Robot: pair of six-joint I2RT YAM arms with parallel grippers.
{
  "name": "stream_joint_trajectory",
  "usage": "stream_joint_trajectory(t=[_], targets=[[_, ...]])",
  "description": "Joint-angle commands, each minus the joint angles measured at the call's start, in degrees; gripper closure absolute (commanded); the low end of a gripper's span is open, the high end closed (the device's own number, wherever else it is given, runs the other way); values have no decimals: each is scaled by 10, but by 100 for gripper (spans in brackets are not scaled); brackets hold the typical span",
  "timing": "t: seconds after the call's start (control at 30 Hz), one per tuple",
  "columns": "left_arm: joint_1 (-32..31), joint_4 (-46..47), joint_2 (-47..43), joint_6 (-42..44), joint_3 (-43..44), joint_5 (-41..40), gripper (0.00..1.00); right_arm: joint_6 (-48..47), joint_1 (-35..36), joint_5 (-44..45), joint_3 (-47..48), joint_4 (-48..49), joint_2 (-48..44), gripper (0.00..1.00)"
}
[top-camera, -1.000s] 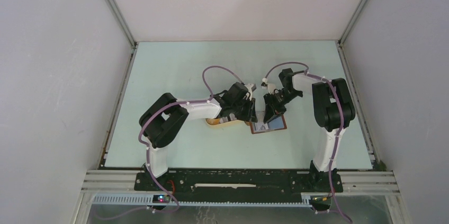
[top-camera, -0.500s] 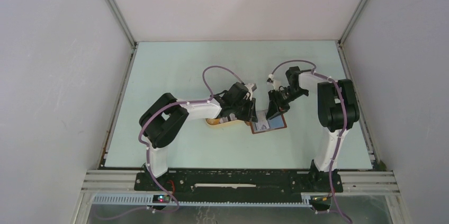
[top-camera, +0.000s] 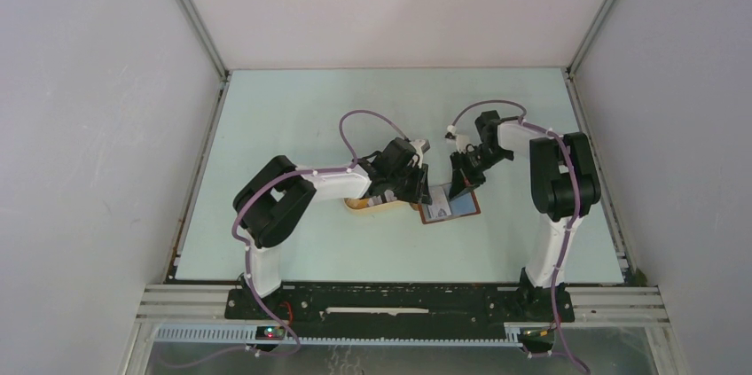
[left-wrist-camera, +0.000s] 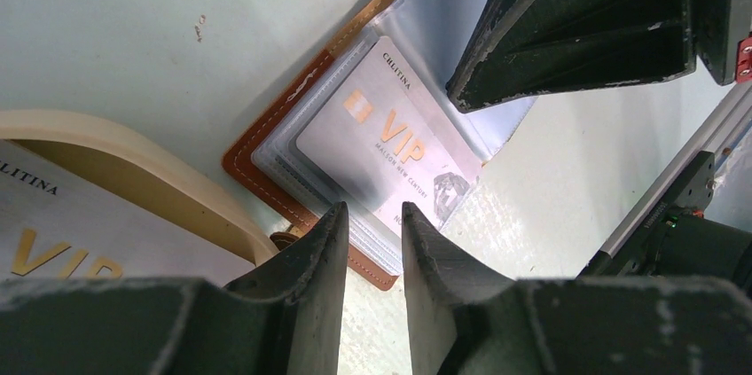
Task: Put the credit cards into the card holder
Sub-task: Insert the credit card into the card holder.
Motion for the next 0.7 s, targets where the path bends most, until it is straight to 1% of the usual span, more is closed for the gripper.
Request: stream_joint_trajectory(t=[0.0, 0.23, 0.37, 0.53, 0.67], targets=[[2, 14, 7, -5, 8, 10, 67, 7, 14, 20, 18, 7, -1, 100], [2, 14, 8, -5, 10, 14, 67, 5, 39, 10, 18, 7, -4, 100], [2, 14, 5, -6, 8, 14, 67, 1, 40, 1, 18, 6, -10, 100], [2, 34, -18, -2, 2, 9, 66, -20, 21, -23, 18, -6, -21, 100], [1, 37, -56, 5, -2, -2, 66, -47, -7, -57, 18, -22, -37, 97]])
